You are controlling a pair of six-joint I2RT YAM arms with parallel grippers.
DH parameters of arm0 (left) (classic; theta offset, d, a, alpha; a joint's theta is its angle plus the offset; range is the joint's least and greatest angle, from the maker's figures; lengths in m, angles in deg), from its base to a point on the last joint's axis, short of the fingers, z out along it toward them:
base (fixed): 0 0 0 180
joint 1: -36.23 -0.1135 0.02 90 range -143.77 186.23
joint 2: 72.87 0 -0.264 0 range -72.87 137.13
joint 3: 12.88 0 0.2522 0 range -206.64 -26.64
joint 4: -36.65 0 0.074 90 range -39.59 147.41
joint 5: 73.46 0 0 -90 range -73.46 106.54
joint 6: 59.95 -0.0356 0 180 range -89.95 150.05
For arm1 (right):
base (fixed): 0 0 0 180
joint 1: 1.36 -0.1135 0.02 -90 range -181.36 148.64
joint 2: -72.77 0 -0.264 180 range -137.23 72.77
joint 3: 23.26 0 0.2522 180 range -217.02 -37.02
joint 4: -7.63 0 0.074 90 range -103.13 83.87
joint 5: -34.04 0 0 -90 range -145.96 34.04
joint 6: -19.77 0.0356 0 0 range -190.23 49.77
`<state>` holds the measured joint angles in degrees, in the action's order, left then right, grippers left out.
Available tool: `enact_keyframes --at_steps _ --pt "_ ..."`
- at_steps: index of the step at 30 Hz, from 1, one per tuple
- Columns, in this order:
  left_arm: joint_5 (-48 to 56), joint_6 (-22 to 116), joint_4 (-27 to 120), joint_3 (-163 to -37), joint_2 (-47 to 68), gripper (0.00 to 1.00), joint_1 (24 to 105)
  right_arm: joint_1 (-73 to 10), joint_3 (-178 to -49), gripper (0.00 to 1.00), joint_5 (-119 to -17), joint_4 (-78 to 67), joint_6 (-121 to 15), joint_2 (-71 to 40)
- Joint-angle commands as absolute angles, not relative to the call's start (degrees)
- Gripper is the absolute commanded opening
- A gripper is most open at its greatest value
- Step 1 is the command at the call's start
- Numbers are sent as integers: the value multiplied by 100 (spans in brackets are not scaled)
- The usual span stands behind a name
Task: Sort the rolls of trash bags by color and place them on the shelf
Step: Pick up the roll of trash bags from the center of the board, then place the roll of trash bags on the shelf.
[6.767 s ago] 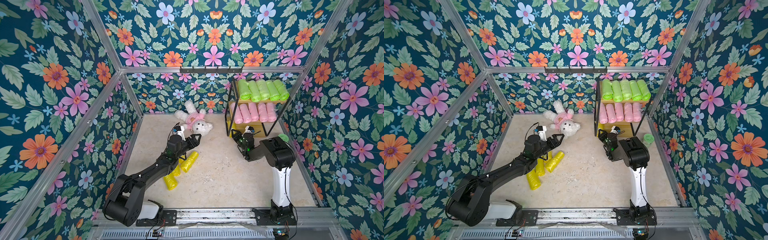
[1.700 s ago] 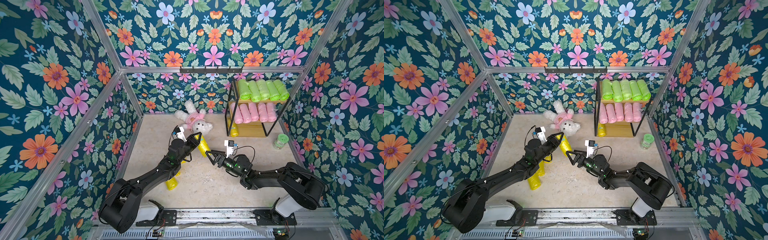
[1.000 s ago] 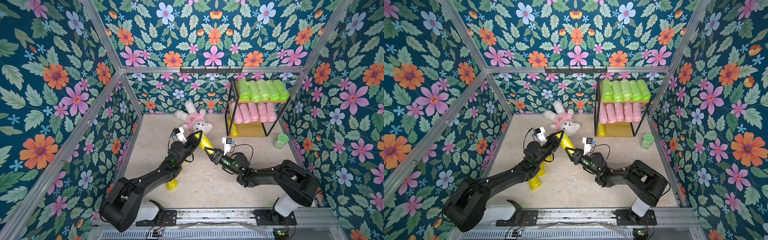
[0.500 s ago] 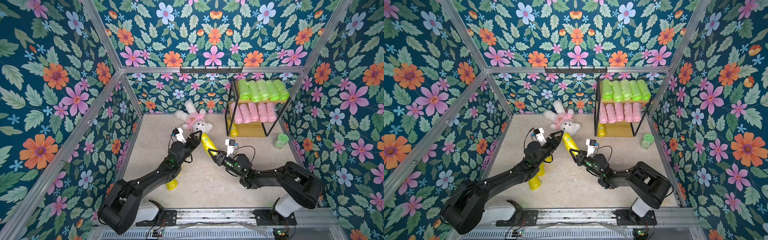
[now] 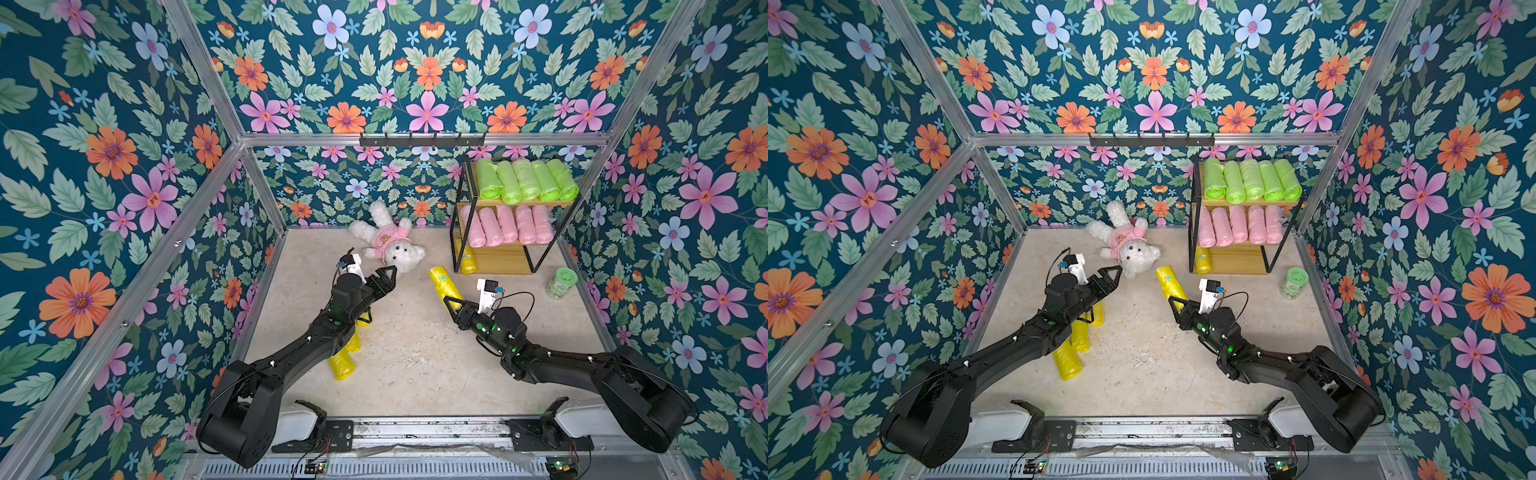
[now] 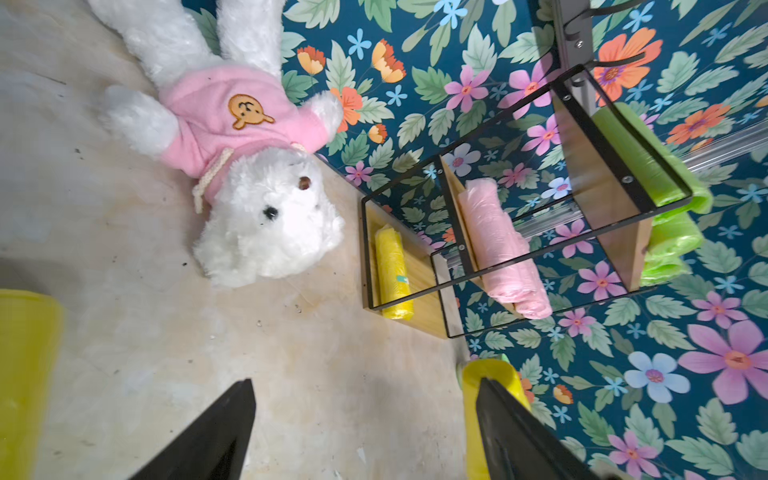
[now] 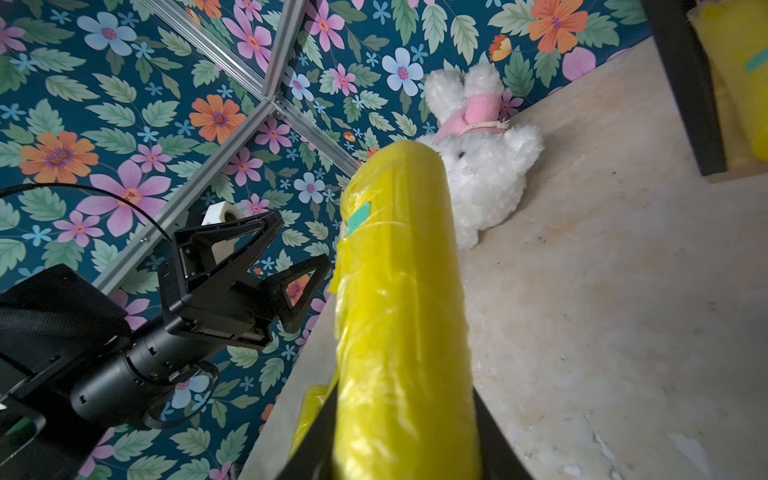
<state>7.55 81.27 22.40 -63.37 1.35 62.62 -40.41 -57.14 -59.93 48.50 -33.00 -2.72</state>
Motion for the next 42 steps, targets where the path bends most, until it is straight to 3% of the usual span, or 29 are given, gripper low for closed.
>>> enact_keyframes --at_steps 1,11,20,32,42 --pt "377 7694 2514 -6494 144 88 6177 -3887 -5691 35 -5655 3840 -3918 87" --pt "-420 7425 3205 -6906 190 84 6172 -2744 -5348 35 -5905 2665 -4211 1124" --pt "-437 7185 3364 -7125 456 84 6172 -1612 -5341 35 -6441 2451 -4181 1188" --pt "-674 7257 3111 -7330 1024 83 6172 -920 -5446 35 -6812 3844 -3801 -17" --pt "-799 7382 3046 -7341 1130 83 6172 -918 -6699 35 -6637 4678 -3598 -1993"
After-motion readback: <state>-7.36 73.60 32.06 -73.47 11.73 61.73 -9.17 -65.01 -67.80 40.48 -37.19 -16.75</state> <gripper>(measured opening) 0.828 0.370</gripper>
